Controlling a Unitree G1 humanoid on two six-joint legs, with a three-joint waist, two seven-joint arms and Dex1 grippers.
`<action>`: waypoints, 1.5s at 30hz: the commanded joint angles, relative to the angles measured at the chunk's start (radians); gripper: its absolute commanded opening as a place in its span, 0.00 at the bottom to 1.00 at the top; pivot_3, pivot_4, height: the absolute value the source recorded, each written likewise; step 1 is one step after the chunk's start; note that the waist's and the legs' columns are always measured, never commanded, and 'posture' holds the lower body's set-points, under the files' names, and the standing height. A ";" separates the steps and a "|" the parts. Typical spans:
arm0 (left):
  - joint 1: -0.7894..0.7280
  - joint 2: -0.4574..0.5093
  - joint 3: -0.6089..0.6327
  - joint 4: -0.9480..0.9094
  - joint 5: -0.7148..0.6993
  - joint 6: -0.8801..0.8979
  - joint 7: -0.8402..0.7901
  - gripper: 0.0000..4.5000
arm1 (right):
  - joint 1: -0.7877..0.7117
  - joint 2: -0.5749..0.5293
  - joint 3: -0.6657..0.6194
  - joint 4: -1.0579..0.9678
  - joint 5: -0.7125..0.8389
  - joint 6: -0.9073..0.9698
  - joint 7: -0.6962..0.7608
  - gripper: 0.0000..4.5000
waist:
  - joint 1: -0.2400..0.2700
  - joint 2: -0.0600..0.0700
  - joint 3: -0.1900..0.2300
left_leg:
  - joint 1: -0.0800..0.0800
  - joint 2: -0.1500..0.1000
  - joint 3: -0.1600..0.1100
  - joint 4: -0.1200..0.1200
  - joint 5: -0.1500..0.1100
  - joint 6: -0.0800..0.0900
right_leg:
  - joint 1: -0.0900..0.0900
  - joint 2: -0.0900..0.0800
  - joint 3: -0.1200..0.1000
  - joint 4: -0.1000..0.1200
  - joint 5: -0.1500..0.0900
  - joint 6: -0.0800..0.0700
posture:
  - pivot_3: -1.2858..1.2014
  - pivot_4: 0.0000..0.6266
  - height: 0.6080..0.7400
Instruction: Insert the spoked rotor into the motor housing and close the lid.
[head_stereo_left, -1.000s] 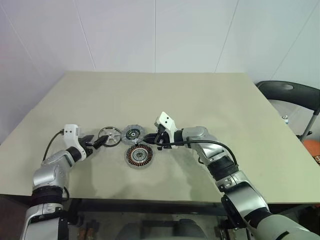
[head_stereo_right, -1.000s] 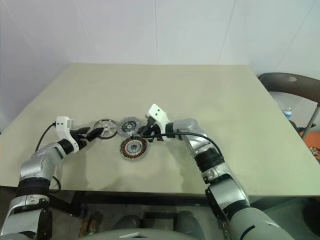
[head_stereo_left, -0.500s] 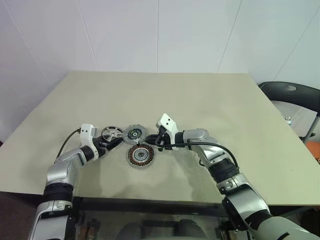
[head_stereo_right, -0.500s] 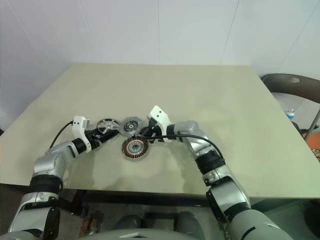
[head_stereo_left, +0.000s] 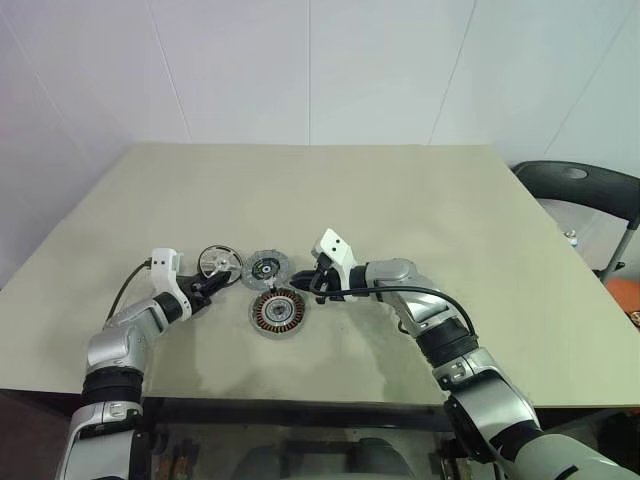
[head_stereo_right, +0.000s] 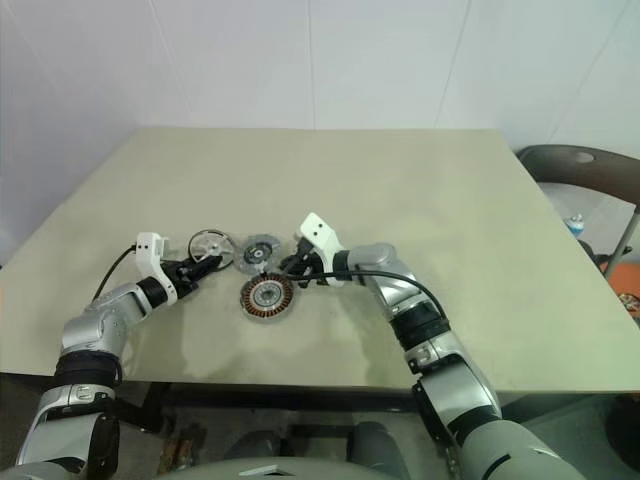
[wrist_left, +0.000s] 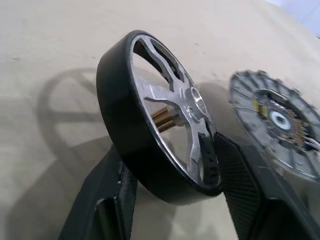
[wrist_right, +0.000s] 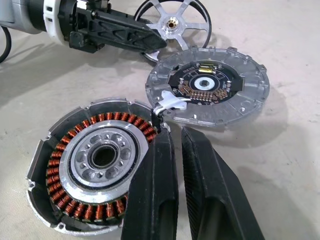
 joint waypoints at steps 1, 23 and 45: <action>-0.018 0.019 0.040 -0.001 -0.018 0.001 0.007 0.56 | -0.027 0.003 -0.009 -0.009 0.001 -0.016 0.001 0.07 | 0.000 0.000 0.000 | 0.000 0.000 0.000 0.000 0.000 0.000 | 0.000 0.000 0.000 0.000 0.000 0.000 | 0.52 0.00 1.00; 0.073 0.138 0.024 -0.361 -0.183 0.310 -0.171 0.23 | -0.024 -0.022 -0.012 0.030 -0.014 -0.037 0.003 0.07 | -0.001 0.000 0.000 | 0.000 0.000 0.000 -0.007 0.000 0.000 | -0.001 0.000 0.000 -0.006 0.000 0.000 | 0.52 0.00 1.00; 0.137 0.142 0.273 -0.456 -0.415 0.459 -0.045 0.23 | -0.004 -0.019 0.005 0.064 -0.049 -0.066 -0.003 0.07 | -0.003 0.000 0.000 | 0.000 0.000 0.000 -0.007 0.000 0.000 | 0.000 0.000 0.000 -0.006 0.000 0.000 | 0.52 0.00 1.00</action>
